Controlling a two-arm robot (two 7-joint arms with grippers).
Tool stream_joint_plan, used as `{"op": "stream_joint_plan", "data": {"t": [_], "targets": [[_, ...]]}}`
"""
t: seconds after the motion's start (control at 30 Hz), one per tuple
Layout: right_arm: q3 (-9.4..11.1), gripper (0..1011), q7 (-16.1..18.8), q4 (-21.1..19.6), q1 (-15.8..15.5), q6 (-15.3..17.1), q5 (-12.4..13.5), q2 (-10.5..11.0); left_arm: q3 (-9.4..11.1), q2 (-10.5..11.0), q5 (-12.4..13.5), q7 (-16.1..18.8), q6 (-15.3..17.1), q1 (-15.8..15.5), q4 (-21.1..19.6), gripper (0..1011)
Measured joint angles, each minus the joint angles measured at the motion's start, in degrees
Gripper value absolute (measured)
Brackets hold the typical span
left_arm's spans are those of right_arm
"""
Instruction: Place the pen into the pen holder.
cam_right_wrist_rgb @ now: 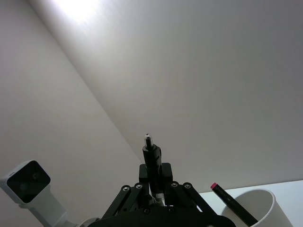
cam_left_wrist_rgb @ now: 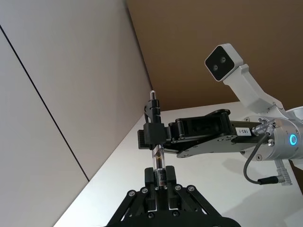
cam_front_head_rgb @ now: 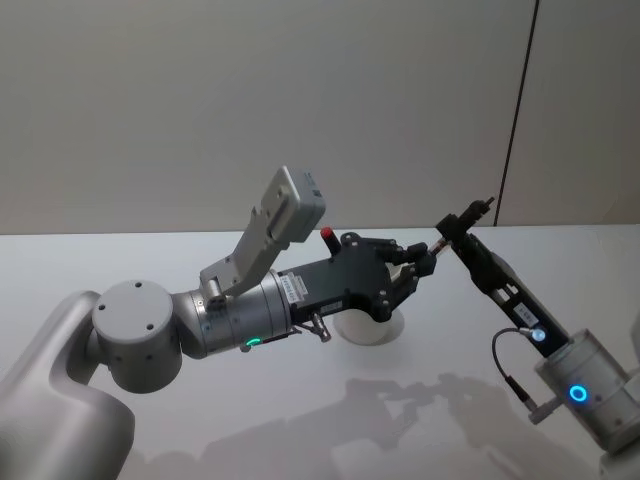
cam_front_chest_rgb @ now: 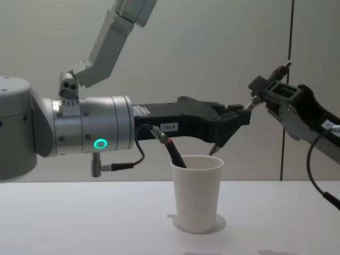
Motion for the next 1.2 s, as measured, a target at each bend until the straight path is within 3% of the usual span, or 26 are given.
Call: {"op": "stream_joint_plan", "data": {"t": [0.2,0.33,0.6,0.67,0.77,0.9,1.1,1.2], "targets": [[0.17,149,0.04,-0.23,0.13,-0.40,0.16,0.16,0.00,0.06,0.30,0.04,0.26,0.03,0.09,165],[0.17,148,0.01,-0.24,0.16,-0.51,0.18,0.23,0.00,0.04,0.29,0.05,0.25,0.02,0.09,315],[0.17,148,-0.12,-0.28,0.19,-0.63,0.15,0.40,0.00,0.02,0.21,0.05,0.20,0.02,0.09,513],[0.17,148,-0.18,-0.30,0.20,-0.67,0.10,0.44,0.00,0.01,0.19,0.05,0.19,0.01,0.09,630],[0.16,148,-0.31,-0.39,0.22,-0.71,-0.09,0.54,0.00,0.01,0.18,0.05,0.18,0.01,0.08,689],[0.16,148,-0.58,-0.55,0.22,-0.78,-0.52,0.68,0.00,0.01,0.16,0.04,0.15,0.01,0.07,847],[0.29,148,-1.30,-1.19,0.07,-0.85,-1.49,1.16,0.00,0.00,0.12,0.03,0.11,0.00,0.06,987],[0.42,148,-1.80,-1.74,-0.11,-0.84,-2.11,1.52,0.00,0.00,0.11,0.03,0.10,0.00,0.06,1004]]}}
